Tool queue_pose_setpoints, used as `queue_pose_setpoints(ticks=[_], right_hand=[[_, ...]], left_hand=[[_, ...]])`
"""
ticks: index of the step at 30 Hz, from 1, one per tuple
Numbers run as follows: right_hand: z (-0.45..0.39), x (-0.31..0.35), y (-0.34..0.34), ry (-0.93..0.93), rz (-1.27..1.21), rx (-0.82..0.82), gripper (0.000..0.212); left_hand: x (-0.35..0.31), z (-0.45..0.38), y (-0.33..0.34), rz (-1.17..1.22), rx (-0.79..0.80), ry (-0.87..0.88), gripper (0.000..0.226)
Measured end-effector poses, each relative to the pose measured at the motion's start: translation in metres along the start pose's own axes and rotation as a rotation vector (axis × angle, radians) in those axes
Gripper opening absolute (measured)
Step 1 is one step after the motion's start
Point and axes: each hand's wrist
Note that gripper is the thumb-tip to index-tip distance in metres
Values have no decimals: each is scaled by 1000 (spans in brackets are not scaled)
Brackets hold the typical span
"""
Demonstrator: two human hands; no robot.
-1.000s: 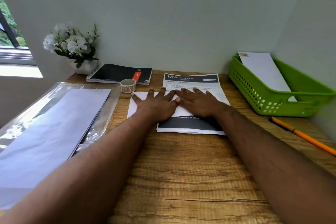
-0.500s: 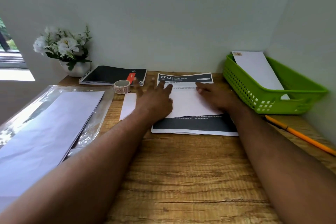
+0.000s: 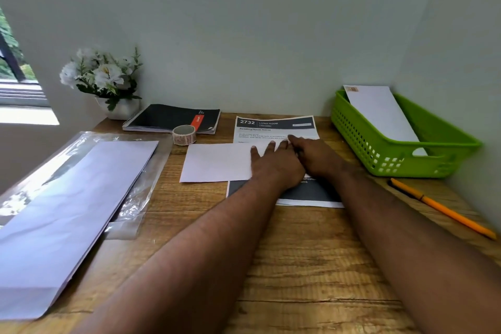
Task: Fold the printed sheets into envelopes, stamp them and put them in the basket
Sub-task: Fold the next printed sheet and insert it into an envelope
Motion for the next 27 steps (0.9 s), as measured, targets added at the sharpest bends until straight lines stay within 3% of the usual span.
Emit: queue_pose_setpoints(ticks=[14, 27], right_hand=[[-6, -7, 10, 65, 1, -20, 52], [-9, -11, 13, 46, -6, 4, 54]], left_hand=[[75, 12, -24, -74, 94, -194, 73], [101, 20, -30, -102, 41, -284, 92]])
Point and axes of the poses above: each hand's wrist, its own z-axis away from the middle knuckle, its own y-axis out of the palm, x = y × z, and after that the axes turned 4 degrees about -y, right-handed
